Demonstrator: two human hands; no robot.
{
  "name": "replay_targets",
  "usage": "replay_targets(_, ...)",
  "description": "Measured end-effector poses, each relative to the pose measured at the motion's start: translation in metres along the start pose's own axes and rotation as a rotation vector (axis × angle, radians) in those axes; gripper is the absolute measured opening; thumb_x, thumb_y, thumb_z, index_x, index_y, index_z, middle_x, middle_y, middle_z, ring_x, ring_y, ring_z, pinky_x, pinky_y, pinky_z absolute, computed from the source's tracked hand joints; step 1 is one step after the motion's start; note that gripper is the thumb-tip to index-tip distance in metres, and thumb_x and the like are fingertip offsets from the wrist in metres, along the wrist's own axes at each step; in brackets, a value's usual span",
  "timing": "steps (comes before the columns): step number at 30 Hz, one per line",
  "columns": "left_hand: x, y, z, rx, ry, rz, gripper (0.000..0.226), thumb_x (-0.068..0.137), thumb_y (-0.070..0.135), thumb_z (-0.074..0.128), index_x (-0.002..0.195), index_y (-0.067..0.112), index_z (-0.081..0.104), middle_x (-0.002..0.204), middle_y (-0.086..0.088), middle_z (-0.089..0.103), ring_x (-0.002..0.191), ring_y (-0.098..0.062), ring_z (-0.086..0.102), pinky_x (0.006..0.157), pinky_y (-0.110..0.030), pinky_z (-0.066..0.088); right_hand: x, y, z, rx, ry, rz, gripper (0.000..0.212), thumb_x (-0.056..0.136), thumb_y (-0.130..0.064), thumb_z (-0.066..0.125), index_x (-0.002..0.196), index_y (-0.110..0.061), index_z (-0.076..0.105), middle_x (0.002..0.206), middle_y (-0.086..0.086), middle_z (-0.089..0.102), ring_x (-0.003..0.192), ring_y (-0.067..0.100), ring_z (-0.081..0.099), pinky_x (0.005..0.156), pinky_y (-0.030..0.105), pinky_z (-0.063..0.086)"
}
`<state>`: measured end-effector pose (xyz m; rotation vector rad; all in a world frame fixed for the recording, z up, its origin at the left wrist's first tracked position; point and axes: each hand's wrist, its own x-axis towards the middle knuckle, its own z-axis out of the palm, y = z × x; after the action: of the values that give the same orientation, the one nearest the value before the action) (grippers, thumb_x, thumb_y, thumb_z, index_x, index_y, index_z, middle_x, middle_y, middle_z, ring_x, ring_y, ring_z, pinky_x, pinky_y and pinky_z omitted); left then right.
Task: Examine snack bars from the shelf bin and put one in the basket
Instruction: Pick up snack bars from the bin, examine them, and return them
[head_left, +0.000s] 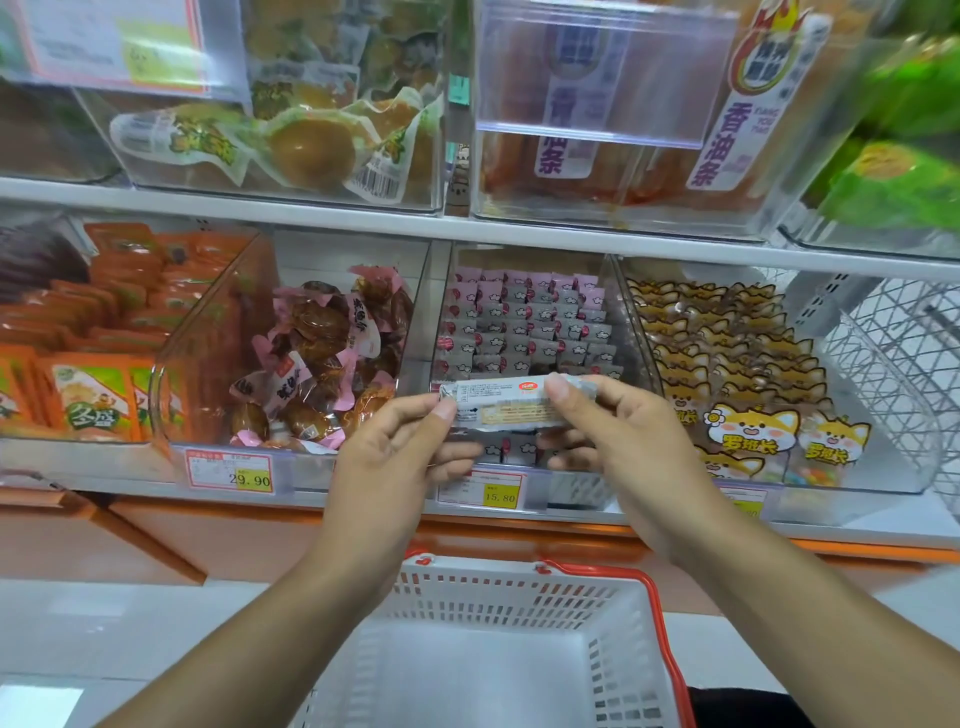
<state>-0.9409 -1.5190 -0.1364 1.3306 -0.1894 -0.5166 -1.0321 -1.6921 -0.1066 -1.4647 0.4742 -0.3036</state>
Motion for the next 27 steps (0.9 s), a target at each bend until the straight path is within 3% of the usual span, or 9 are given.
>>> replay_targets(4, 0.0, -0.001, -0.001, 0.046, 0.055, -0.005, 0.029, 0.077, 0.05, 0.069, 0.089, 0.024, 0.077, 0.083, -0.004, 0.076, 0.078, -0.017, 0.072, 0.068, -0.022, 0.058, 0.004, -0.002, 0.0, 0.132, 0.004, 0.14, 0.042, 0.08, -0.045, 0.069, 0.104, -0.012, 0.078, 0.088, 0.007, 0.078, 0.075, 0.014, 0.071, 0.065, 0.022, 0.06)
replay_targets(7, 0.001, -0.001, -0.002, 0.054, 0.072, -0.018, 0.023, 0.082, 0.047, 0.066, 0.079, 0.026, 0.077, 0.077, -0.004, 0.074, 0.072, -0.015, 0.069, 0.065, -0.02, 0.056, 0.006, -0.001, -0.002, 0.193, 0.07, 0.154, 0.027, 0.091, -0.032, 0.067, 0.104, -0.011, 0.078, 0.082, 0.008, 0.077, 0.072, 0.014, 0.071, 0.063, 0.022, 0.059)
replay_targets(10, 0.002, -0.002, -0.001, 0.067, 0.101, -0.016, 0.025, 0.094, 0.035, 0.063, 0.075, 0.024, 0.075, 0.076, -0.005, 0.074, 0.071, -0.014, 0.069, 0.065, -0.022, 0.055, 0.007, -0.001, -0.004, 0.206, 0.151, 0.143, 0.019, 0.09, -0.025, 0.073, 0.096, -0.009, 0.079, 0.096, 0.011, 0.078, 0.079, 0.015, 0.071, 0.067, 0.022, 0.059)
replay_targets(15, 0.001, 0.0, -0.001, 0.061, 0.148, -0.044, 0.028, 0.096, 0.027, 0.065, 0.072, 0.018, 0.076, 0.075, -0.009, 0.075, 0.07, -0.017, 0.072, 0.065, -0.024, 0.056, 0.007, 0.0, -0.003, 0.331, 0.154, 0.129, 0.017, 0.091, -0.012, 0.071, 0.077, -0.009, 0.061, 0.103, 0.015, 0.077, 0.086, 0.017, 0.076, 0.072, 0.024, 0.06)
replay_targets(18, 0.001, 0.002, -0.003, 0.043, 0.205, -0.048, 0.024, 0.094, 0.024, 0.068, 0.075, 0.01, 0.073, 0.069, -0.01, 0.074, 0.064, -0.015, 0.072, 0.056, -0.018, 0.055, 0.007, 0.0, -0.005, 0.202, 0.039, 0.071, 0.012, 0.091, -0.016, 0.071, 0.101, -0.012, 0.065, 0.114, 0.009, 0.075, 0.091, 0.021, 0.073, 0.074, 0.03, 0.06)
replay_targets(20, 0.001, 0.003, -0.004, 0.033, 0.215, -0.066, 0.023, 0.094, 0.022, 0.066, 0.078, 0.006, 0.071, 0.067, -0.01, 0.073, 0.061, -0.013, 0.072, 0.053, -0.017, 0.053, 0.006, -0.002, -0.01, 0.03, -0.103, -0.021, 0.035, 0.084, -0.024, 0.077, 0.117, -0.021, 0.066, 0.121, -0.003, 0.071, 0.102, 0.018, 0.071, 0.077, 0.032, 0.059)
replay_targets(22, 0.001, 0.001, -0.004, 0.047, 0.212, -0.074, 0.024, 0.094, 0.021, 0.063, 0.076, 0.007, 0.069, 0.063, -0.008, 0.07, 0.061, -0.013, 0.072, 0.053, -0.017, 0.053, 0.005, -0.003, -0.013, -0.063, -0.271, -0.103, 0.052, 0.076, -0.018, 0.083, 0.124, -0.023, 0.065, 0.124, -0.008, 0.069, 0.106, 0.015, 0.071, 0.084, 0.029, 0.058)
replay_targets(24, 0.0, 0.0, -0.003, 0.08, 0.215, -0.073, 0.026, 0.093, 0.021, 0.061, 0.069, 0.011, 0.067, 0.058, -0.003, 0.066, 0.062, -0.013, 0.072, 0.053, -0.018, 0.053, 0.004, -0.003, -0.015, -0.06, -0.385, -0.137, 0.055, 0.074, -0.004, 0.083, 0.125, -0.018, 0.065, 0.129, -0.004, 0.068, 0.111, 0.021, 0.07, 0.091, 0.029, 0.057)
replay_targets(27, 0.0, -0.001, -0.004, 0.124, 0.205, -0.07, 0.026, 0.09, 0.023, 0.059, 0.067, 0.015, 0.066, 0.056, -0.001, 0.064, 0.059, -0.012, 0.07, 0.051, -0.017, 0.051, 0.004, -0.004, -0.018, -0.025, -0.419, -0.165, 0.041, 0.076, 0.001, 0.077, 0.112, -0.019, 0.071, 0.129, 0.004, 0.069, 0.111, 0.028, 0.071, 0.09, 0.033, 0.059)
